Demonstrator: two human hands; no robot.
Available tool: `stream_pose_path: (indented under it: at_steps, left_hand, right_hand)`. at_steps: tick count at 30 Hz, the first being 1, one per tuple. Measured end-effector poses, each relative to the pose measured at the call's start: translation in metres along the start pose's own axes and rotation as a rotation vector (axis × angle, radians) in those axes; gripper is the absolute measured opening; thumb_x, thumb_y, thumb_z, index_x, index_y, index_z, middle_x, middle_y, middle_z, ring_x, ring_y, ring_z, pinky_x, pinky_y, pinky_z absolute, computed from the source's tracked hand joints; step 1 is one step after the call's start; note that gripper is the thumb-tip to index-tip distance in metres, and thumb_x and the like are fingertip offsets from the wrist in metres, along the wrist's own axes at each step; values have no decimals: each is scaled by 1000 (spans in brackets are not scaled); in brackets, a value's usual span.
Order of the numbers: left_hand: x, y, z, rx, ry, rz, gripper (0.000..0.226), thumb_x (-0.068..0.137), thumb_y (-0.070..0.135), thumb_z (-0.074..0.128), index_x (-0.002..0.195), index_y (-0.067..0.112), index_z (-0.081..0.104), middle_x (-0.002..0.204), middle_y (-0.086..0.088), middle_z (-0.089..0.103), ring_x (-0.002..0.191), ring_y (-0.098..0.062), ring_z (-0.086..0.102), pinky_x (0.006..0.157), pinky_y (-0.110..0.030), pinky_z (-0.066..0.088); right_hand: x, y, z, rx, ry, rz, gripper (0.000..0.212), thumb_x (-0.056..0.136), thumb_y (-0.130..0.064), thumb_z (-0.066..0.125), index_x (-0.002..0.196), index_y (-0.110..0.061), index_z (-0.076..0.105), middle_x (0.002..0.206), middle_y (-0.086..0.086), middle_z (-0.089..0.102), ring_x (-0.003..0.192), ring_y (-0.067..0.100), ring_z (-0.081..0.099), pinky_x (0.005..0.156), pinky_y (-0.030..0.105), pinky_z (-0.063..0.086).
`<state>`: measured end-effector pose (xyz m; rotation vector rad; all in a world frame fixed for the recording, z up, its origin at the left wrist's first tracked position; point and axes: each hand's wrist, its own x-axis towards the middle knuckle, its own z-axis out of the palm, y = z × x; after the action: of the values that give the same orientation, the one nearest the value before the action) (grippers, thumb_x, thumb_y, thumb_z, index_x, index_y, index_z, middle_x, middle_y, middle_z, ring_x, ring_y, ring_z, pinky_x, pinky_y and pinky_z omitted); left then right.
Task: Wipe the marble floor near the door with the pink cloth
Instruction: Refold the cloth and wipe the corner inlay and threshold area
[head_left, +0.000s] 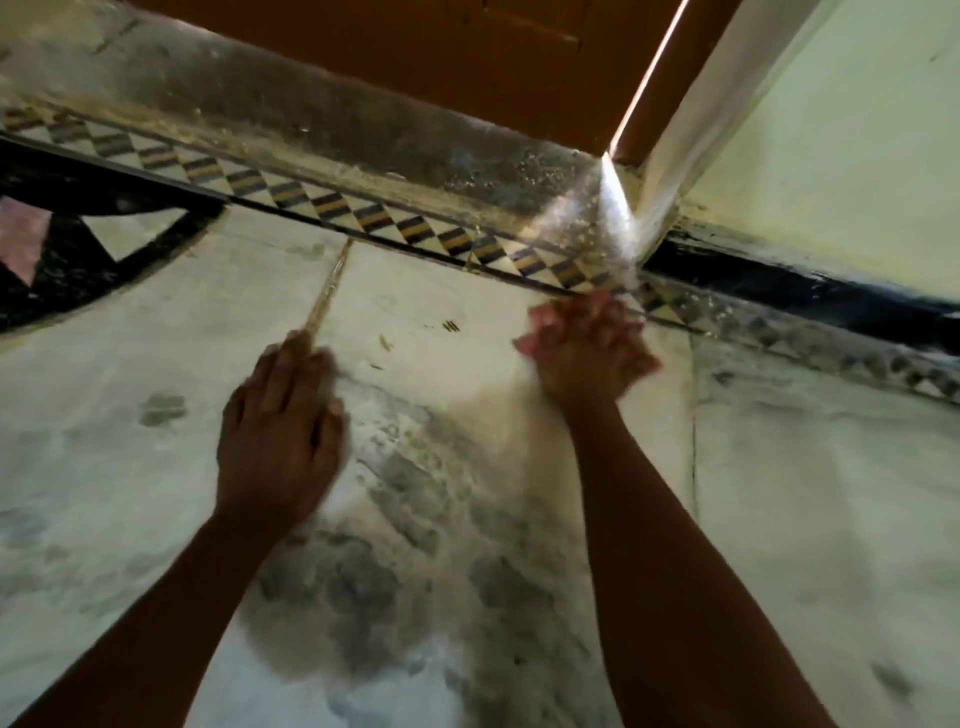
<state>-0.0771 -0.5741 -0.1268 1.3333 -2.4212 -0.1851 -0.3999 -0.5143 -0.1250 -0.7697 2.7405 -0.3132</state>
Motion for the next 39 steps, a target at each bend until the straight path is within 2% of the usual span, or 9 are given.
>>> stream_pose_path:
  at_steps: [5, 9, 12, 20, 27, 30, 33, 35, 39]
  left_hand:
    - [3, -3, -3, -6, 14, 3, 60, 104, 39, 44, 154, 10, 55, 167, -17, 44, 152, -40, 46, 113, -55, 43]
    - [0, 0, -3, -22, 24, -3, 57, 103, 38, 44, 152, 10, 57, 167, -17, 45, 152, -39, 45, 113, -55, 42]
    - [2, -1, 0, -28, 6, -22, 58, 103, 39, 43, 153, 12, 56, 168, -15, 44, 154, -38, 43, 114, -55, 40]
    - [4, 4, -6, -42, -2, -87, 61, 101, 42, 41, 151, 14, 60, 168, -12, 45, 154, -35, 45, 114, -55, 41]
    - [3, 1, 1, -16, 16, -76, 58, 102, 38, 45, 154, 16, 56, 169, -10, 43, 156, -31, 42, 118, -51, 38]
    - [1, -1, 4, 0, 28, -109, 60, 103, 40, 43, 156, 15, 53, 170, -11, 41, 157, -32, 41, 119, -53, 38]
    - [0, 4, -5, 65, 43, -263, 66, 102, 44, 42, 163, 17, 45, 173, -12, 36, 159, -36, 36, 121, -59, 34]
    - [1, 7, -9, 108, 30, -357, 69, 101, 46, 45, 164, 20, 42, 175, -12, 31, 160, -37, 33, 122, -62, 29]
    - [2, 6, -6, 116, -5, -424, 68, 103, 50, 44, 163, 19, 43, 176, -12, 29, 161, -36, 31, 123, -64, 26]
  right_hand:
    - [-69, 37, -4, -113, -25, -487, 70, 103, -70, 16, 169, -49, 6, 181, -3, -7, 166, 28, -9, 130, 57, -7]
    - [-59, 118, -24, -125, 109, 1, 77, 103, -70, 11, 171, -34, 13, 181, 9, 5, 165, 38, 7, 129, 68, 4]
    - [9, 77, -33, 37, 199, 336, 94, 100, -75, 26, 172, -19, 0, 178, 24, 3, 162, 52, 1, 121, 77, -9]
    - [-33, -35, 9, -116, -45, -461, 80, 99, -73, 16, 171, -37, 15, 181, 6, 5, 166, 38, 1, 130, 66, -3]
    - [9, -18, -3, 8, 216, 157, 82, 98, -68, 38, 162, -17, 40, 170, 26, 32, 155, 54, 27, 123, 78, 10]
    - [34, -99, 2, 58, 49, -62, 80, 94, -67, 48, 159, -20, 44, 170, 22, 32, 157, 48, 24, 127, 71, 7]
    - [-10, -134, 29, -151, -37, -387, 82, 104, -71, 30, 172, -28, 10, 180, 15, 0, 164, 45, -2, 125, 67, -12]
    - [-49, -111, 32, -156, -51, -504, 78, 102, -71, 19, 171, -35, 12, 181, 7, 1, 166, 38, -1, 129, 66, -7]
    - [-36, -67, 30, -113, 149, -213, 78, 102, -65, 27, 169, -25, 29, 174, 19, 29, 158, 48, 27, 125, 73, 14]
